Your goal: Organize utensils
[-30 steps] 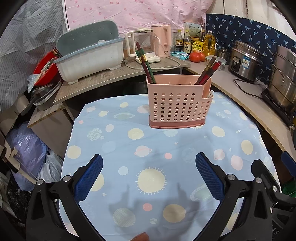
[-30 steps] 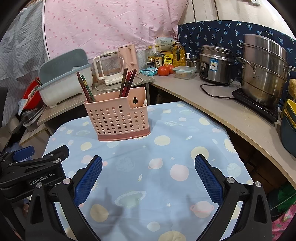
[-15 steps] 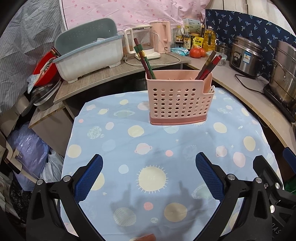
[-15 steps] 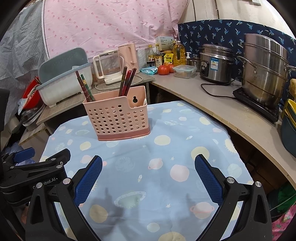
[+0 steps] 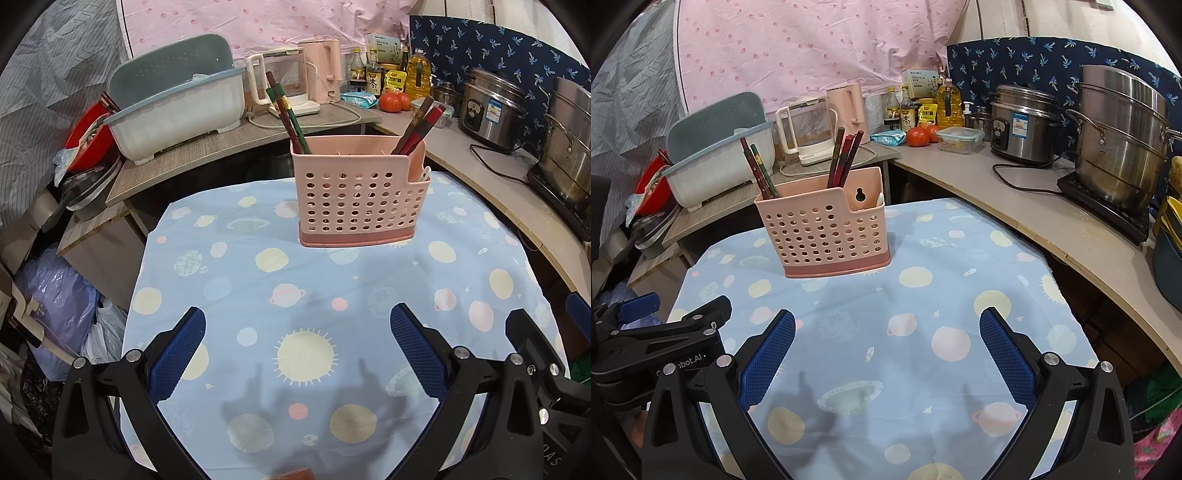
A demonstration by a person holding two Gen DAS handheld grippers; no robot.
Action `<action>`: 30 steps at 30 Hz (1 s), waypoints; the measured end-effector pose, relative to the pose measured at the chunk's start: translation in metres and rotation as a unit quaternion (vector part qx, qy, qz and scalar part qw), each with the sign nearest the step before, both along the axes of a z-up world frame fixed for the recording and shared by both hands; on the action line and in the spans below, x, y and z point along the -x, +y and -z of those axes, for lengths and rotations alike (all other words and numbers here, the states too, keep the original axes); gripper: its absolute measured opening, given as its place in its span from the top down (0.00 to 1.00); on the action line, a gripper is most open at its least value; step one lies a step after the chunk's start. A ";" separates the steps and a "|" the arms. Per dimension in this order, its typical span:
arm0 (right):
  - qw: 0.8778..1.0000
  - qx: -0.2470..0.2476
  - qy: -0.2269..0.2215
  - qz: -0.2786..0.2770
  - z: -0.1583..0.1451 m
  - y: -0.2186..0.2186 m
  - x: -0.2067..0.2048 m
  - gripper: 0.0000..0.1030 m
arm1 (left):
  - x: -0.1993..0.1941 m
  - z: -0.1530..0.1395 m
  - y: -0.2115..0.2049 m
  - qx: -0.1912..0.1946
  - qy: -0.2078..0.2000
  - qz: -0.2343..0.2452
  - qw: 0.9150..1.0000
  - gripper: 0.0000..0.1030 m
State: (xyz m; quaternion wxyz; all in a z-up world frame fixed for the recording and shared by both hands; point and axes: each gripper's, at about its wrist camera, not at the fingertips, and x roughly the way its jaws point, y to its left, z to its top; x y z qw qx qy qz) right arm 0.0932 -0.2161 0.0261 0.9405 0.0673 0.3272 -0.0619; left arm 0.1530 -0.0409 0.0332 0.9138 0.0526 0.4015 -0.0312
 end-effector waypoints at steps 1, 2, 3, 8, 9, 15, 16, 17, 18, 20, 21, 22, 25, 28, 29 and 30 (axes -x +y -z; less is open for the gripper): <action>1.000 0.000 0.000 0.000 0.001 0.000 0.000 0.06 | 0.000 0.000 0.000 0.000 0.000 0.000 1.000 0.07; 1.000 0.000 0.000 0.000 0.000 0.000 0.000 0.06 | 0.000 0.000 0.000 -0.001 -0.001 0.000 1.000 0.07; 1.000 0.000 0.000 0.000 0.000 0.000 0.000 0.06 | 0.000 0.000 0.000 -0.001 -0.001 0.000 1.000 0.07; 1.000 -0.001 -0.001 0.000 0.000 0.000 0.000 0.06 | -0.001 0.000 0.001 -0.002 -0.002 0.000 1.000 0.07; 1.000 -0.001 -0.001 0.000 0.001 0.000 0.000 0.06 | -0.001 0.000 0.000 -0.002 -0.002 0.000 1.000 0.07; 1.000 0.000 -0.001 -0.001 0.002 0.000 -0.001 0.06 | 0.001 -0.002 -0.001 -0.006 -0.009 -0.003 1.000 0.07; 1.000 0.000 -0.002 0.000 0.002 0.000 0.000 0.06 | 0.001 -0.003 -0.001 -0.006 -0.011 -0.004 1.000 0.07; 1.000 0.000 -0.002 0.000 0.002 0.000 0.000 0.06 | 0.001 -0.003 -0.001 -0.007 -0.012 -0.005 1.000 0.07; 1.000 0.000 -0.002 0.000 0.002 0.000 0.001 0.06 | 0.002 -0.004 -0.001 -0.007 -0.013 -0.005 1.000 0.07; 1.000 0.001 -0.002 0.000 0.002 0.000 0.001 0.06 | 0.002 -0.004 -0.001 -0.008 -0.014 -0.005 1.000 0.07; 1.000 0.002 -0.002 0.000 0.002 0.000 0.001 0.06 | 0.002 -0.004 -0.001 -0.008 -0.014 -0.005 1.000 0.07; 1.000 0.001 -0.002 0.000 0.002 0.000 0.001 0.06 | 0.002 -0.004 -0.001 -0.009 -0.013 -0.006 1.000 0.07; 1.000 0.000 -0.001 0.000 0.002 0.000 0.001 0.06 | 0.002 -0.004 -0.001 -0.010 -0.013 -0.007 1.000 0.07; 1.000 0.001 -0.002 0.000 0.001 0.001 0.002 0.06 | 0.003 -0.003 -0.001 -0.011 -0.013 -0.007 1.000 0.07; 1.000 0.000 -0.002 0.000 0.001 0.000 0.002 0.06 | 0.003 -0.004 0.000 -0.011 -0.014 -0.007 1.000 0.07; 1.000 0.000 -0.002 0.000 0.002 0.000 0.002 0.06 | 0.003 -0.003 -0.001 -0.012 -0.014 -0.006 1.000 0.07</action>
